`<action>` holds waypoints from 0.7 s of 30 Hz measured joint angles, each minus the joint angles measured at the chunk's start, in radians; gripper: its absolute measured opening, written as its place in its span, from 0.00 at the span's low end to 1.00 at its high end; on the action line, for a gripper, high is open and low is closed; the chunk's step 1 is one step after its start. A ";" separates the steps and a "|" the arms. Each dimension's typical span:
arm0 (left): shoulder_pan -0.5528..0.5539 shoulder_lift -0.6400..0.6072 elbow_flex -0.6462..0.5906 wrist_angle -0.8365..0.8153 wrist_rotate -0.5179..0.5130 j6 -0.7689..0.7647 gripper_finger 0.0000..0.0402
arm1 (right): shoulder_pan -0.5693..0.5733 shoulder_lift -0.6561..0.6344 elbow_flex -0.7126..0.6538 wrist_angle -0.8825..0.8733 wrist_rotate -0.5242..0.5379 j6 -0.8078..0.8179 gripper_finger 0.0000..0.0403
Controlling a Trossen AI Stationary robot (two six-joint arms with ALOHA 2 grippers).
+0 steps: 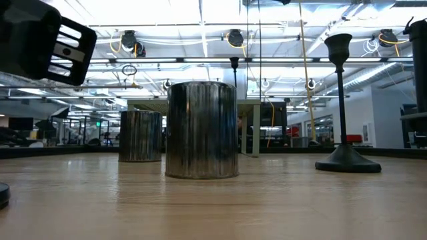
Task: Pick & Place candle stick holders
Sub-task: Put the bottom black candle holder on the shelf
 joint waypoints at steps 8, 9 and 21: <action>0.003 -0.010 0.000 -0.027 -0.022 0.016 0.29 | 0.000 0.000 0.000 0.000 0.000 0.000 0.66; 0.004 -0.010 0.000 -0.028 -0.022 0.016 0.25 | 0.000 0.000 0.000 0.000 0.000 -0.001 0.66; 0.085 -0.170 0.002 -0.052 0.065 -0.071 0.04 | 0.000 0.000 0.000 0.000 0.000 -0.001 0.66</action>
